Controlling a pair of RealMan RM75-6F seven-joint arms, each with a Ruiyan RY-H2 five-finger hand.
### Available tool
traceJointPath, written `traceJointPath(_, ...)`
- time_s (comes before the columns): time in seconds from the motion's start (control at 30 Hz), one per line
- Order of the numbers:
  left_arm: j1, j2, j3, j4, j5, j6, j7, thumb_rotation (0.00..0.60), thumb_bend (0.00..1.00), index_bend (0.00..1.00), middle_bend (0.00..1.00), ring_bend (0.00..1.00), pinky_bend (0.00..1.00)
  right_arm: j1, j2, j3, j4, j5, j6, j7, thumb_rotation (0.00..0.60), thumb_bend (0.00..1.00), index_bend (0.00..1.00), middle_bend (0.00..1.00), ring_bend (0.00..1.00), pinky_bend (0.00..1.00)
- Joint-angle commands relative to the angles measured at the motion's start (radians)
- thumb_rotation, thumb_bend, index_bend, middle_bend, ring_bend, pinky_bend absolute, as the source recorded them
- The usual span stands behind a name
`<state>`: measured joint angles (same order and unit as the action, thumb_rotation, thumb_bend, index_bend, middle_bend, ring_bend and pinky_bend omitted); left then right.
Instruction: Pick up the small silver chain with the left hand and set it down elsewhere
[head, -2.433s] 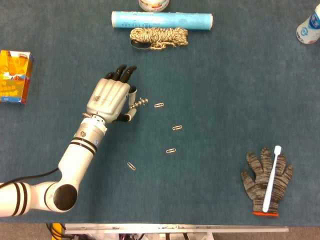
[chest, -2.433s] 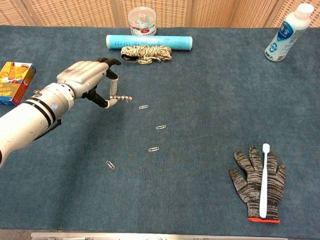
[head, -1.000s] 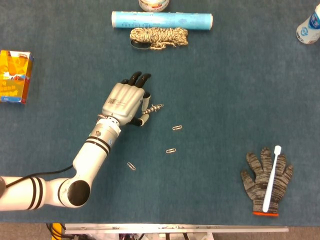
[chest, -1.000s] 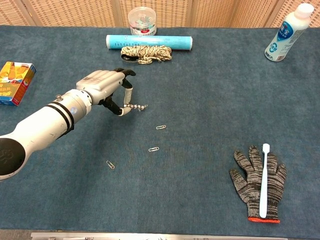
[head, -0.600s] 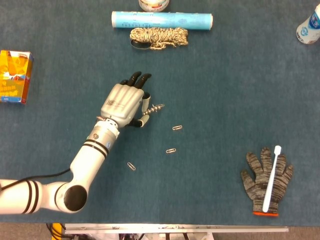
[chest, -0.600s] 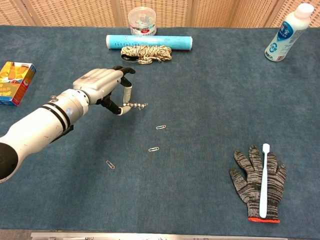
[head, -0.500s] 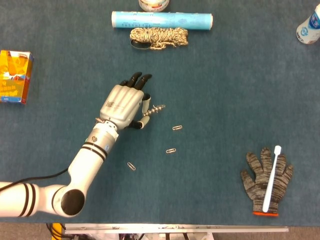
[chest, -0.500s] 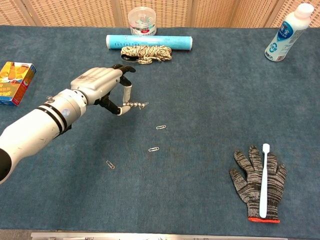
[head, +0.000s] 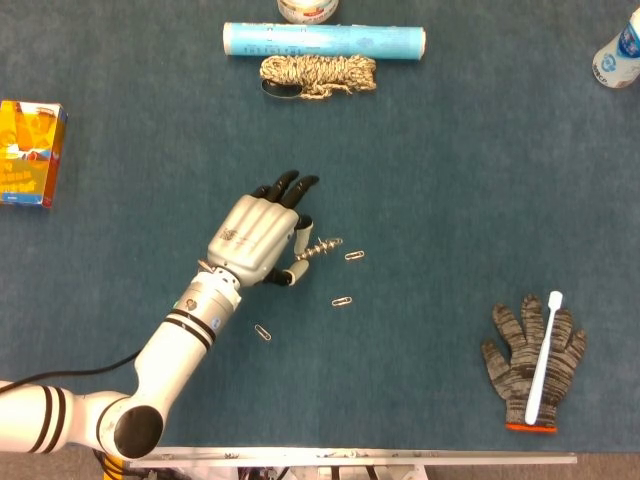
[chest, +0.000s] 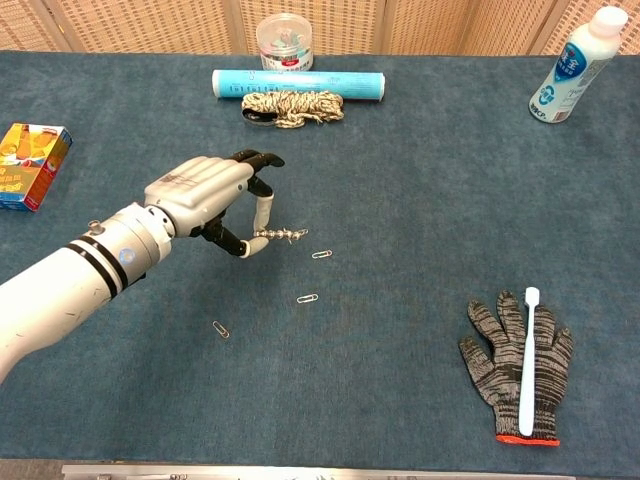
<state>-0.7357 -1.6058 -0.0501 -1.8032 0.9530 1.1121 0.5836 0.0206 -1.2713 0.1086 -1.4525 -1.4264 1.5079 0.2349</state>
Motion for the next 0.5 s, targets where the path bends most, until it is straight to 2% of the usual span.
traceJointPath(0.03,0.001,-0.007,0.001,0.002,0.003,-0.004,-0.002,0.600,0.33,0.65,0.09,0.01,0.22,-0.002,-0.001,-0.002,0.000,-0.001,0.000,0.000,0.600,0.00,0.24,0.29,0.20,0.32)
traceJointPath(0.5,-0.010,-0.058,-0.006,0.034,-0.003,-0.043,-0.006,0.600,0.33,0.65,0.09,0.01,0.22,-0.018,-0.002,-0.009,-0.002,0.003,0.005,0.008,0.600,0.00,0.24,0.29,0.20,0.32)
